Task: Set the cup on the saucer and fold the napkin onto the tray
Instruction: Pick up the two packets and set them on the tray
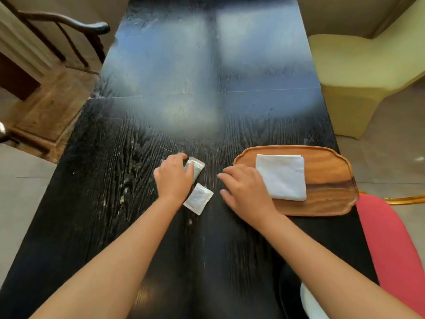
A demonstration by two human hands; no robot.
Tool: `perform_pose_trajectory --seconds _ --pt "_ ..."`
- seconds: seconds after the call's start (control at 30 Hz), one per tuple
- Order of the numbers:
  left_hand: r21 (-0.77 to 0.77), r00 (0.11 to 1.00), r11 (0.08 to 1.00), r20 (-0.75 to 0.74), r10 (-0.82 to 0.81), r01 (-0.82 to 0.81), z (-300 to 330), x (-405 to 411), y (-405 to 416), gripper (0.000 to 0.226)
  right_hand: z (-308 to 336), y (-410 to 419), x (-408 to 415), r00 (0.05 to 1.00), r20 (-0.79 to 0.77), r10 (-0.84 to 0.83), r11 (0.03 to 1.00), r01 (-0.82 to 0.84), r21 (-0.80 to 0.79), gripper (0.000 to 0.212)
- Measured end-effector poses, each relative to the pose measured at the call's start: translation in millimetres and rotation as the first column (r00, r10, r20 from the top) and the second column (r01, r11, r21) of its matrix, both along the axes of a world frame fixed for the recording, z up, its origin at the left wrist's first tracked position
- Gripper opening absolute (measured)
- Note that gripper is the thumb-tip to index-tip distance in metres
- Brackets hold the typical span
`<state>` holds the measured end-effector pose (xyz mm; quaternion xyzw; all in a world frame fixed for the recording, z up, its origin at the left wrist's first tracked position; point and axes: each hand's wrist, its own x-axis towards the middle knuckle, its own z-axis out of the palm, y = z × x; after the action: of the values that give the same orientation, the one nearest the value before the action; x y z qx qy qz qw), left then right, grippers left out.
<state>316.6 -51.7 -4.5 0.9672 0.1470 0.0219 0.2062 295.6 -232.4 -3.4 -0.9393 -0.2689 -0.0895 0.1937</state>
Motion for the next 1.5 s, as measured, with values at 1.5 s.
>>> perform_pose_trajectory --seconds 1.5 --pt "-0.943 0.961 0.187 -0.261 0.091 -0.274 33 -146 23 0.02 48 94 -107 0.586 -0.783 -0.207 0.335 0.795 0.506 0.012"
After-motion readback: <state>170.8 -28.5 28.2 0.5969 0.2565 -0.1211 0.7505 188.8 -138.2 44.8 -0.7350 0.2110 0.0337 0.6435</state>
